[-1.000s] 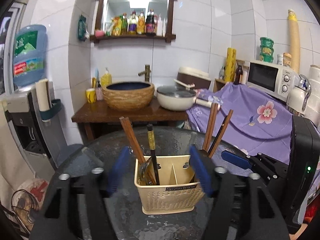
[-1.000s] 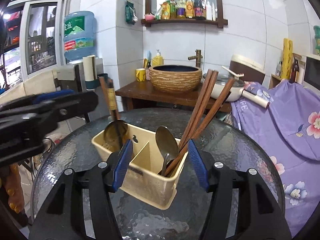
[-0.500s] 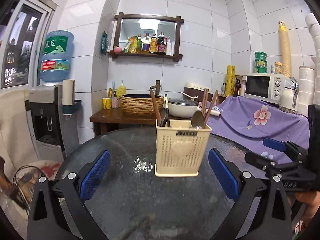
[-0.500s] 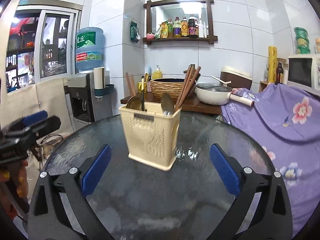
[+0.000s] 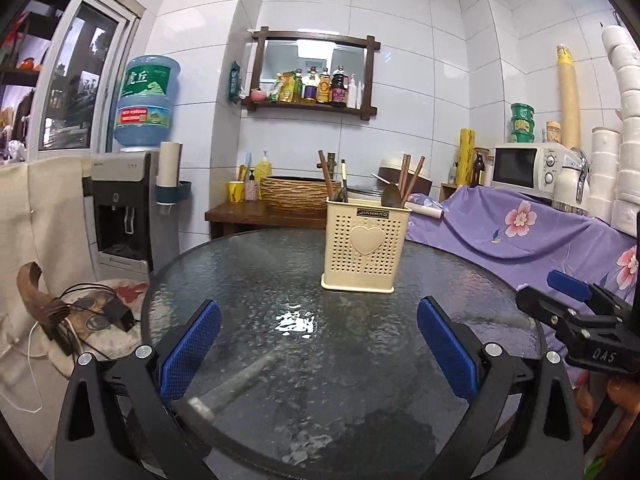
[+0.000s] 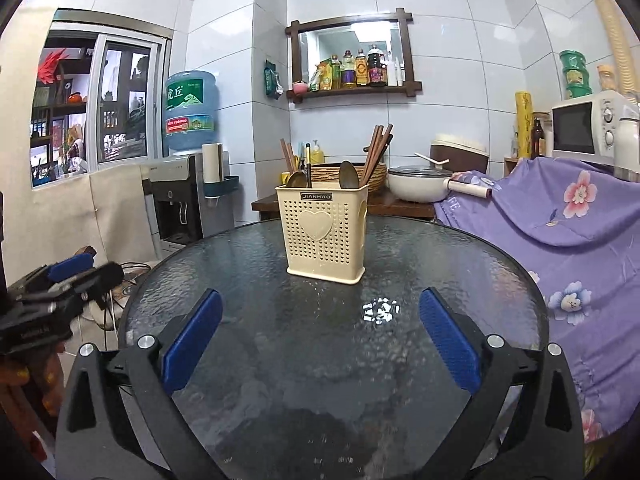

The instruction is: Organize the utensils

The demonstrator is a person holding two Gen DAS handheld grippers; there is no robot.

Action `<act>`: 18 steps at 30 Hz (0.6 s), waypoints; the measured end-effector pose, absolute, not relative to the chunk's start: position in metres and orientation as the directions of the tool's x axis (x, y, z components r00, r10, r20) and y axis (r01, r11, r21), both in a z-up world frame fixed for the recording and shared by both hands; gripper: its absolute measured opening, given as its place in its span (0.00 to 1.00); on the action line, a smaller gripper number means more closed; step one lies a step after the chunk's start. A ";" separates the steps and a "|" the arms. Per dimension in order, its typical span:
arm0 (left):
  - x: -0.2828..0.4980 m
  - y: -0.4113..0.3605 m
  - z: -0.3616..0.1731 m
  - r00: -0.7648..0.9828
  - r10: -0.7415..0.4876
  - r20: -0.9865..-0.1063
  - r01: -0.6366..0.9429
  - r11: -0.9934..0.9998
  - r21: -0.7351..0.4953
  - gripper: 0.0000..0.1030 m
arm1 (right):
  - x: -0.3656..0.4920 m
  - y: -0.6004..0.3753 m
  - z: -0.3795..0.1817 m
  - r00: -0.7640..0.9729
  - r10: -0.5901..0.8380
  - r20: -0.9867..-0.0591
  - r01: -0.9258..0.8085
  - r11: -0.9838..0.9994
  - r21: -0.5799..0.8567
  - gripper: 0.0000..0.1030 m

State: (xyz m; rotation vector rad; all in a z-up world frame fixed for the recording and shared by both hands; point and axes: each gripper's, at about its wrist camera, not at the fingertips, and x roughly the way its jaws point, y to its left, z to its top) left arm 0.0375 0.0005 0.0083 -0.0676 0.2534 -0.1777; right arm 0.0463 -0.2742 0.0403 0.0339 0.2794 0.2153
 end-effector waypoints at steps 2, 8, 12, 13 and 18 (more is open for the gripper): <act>0.031 0.005 0.010 0.954 -0.184 -0.237 0.165 0.981 -0.101 0.94 | 0.036 -0.274 0.038 0.945 0.199 -0.260 -0.193 0.980 0.048 0.94; 0.018 0.007 0.005 0.958 -0.172 -0.230 0.153 0.983 -0.100 0.94 | 0.015 -0.287 0.034 0.949 0.191 -0.251 -0.173 0.980 0.094 0.94; 0.017 0.004 0.002 0.957 -0.174 -0.230 0.158 0.984 -0.088 0.94 | 0.012 -0.293 0.035 0.950 0.187 -0.250 -0.166 0.981 0.103 0.94; 0.016 0.003 0.003 0.958 -0.175 -0.227 0.160 0.984 -0.083 0.94 | 0.010 -0.293 0.036 0.953 0.182 -0.243 -0.163 0.982 0.095 0.94; 0.014 0.002 0.004 0.961 -0.169 -0.218 0.156 0.985 -0.076 0.94 | 0.009 -0.294 0.039 0.957 0.173 -0.233 -0.158 0.984 0.080 0.94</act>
